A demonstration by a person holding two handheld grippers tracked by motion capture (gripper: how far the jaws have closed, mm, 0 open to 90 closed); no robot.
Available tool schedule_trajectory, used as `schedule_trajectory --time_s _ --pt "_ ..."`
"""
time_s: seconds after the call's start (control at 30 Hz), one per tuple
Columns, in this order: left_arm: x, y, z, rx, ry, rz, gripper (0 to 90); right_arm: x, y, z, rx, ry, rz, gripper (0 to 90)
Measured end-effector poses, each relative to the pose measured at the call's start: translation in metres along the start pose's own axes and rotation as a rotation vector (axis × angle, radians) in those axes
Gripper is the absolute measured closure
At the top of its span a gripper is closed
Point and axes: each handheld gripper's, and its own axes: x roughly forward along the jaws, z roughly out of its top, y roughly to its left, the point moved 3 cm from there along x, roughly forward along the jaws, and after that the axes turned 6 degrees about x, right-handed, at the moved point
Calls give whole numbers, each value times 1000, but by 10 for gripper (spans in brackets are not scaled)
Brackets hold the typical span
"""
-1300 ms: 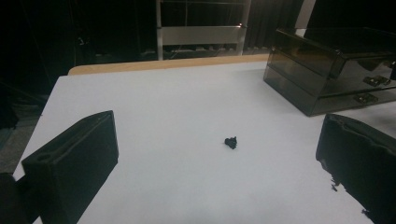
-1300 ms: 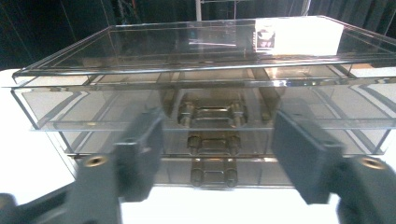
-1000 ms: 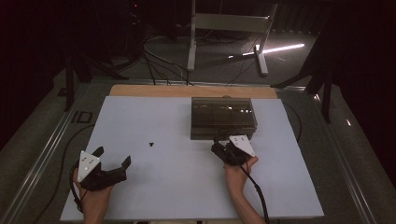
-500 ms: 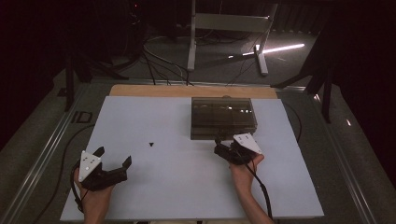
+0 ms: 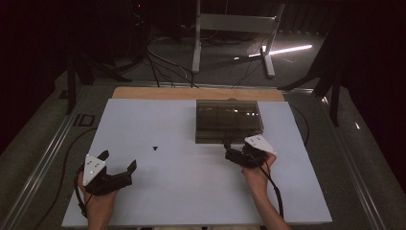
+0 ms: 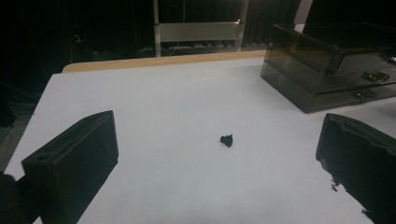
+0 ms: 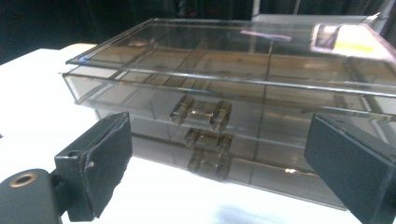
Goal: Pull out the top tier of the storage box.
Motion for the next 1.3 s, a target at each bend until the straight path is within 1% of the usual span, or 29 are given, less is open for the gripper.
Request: schedule_trajectory --time_s 0.07,0.13,0.17,0.2,0.27,0.3,0.33,0.37,0.4,0.43,0.47,0.5,0.53,0.57,0.6,0.63,0.73,0.83,0.93,1.27,1.3 --pt "1 -3 2 7 -7 -9 4 -1 -3 0 -14 11 2 80" --pt "2 -4 2 9 -9 -12 4 -2 -5 1 -16 13 4 80" --pt "4 -9 7 21 -22 -24 4 -3 -8 3 -15 21 13 80" --pt "6 -11 8 25 -26 -33 4 -4 -10 4 -20 22 13 81" --pt "9 -15 10 51 -24 -49 4 -4 -13 6 -32 28 16 81" --pt "9 -15 10 51 -24 -49 4 -4 -14 7 -32 30 18 81" --pt "12 -20 12 70 -21 -57 4 -5 -16 9 -33 33 20 81" --pt "12 -20 12 70 -21 -57 4 -5 -16 9 -33 33 20 81" --pt "14 -24 13 72 -27 -76 4 -5 -18 11 -42 40 26 81" --pt "14 -24 13 72 -27 -76 4 -5 -18 11 -42 40 26 81" --pt "17 -27 15 69 -22 -81 4 -6 -19 12 -59 49 28 81" --pt "17 -27 15 69 -22 -81 4 -6 -19 12 -59 49 28 81" --pt "20 -29 19 53 -16 -86 4 -6 -20 14 -69 55 37 81" --pt "20 -29 19 53 -16 -86 4 -6 -21 14 -67 57 42 84" --pt "24 -31 23 41 -10 -91 4 -7 -22 15 -67 58 46 86" --pt "24 -31 23 41 -10 -91 4 -7 -22 15 -67 58 46 86" --pt "31 -36 30 48 0 -94 4 -7 -27 16 -80 76 47 98" --pt "35 -39 33 47 -4 -100 4 -7 -30 17 -79 78 45 98" --pt "44 -46 38 46 -8 -116 4 -8 -36 20 -77 84 43 98" --pt "66 -61 47 69 -5 -150 3 -11 -48 29 -83 77 25 85" --pt "66 -61 47 69 -5 -150 3 -11 -48 29 -83 77 25 85"
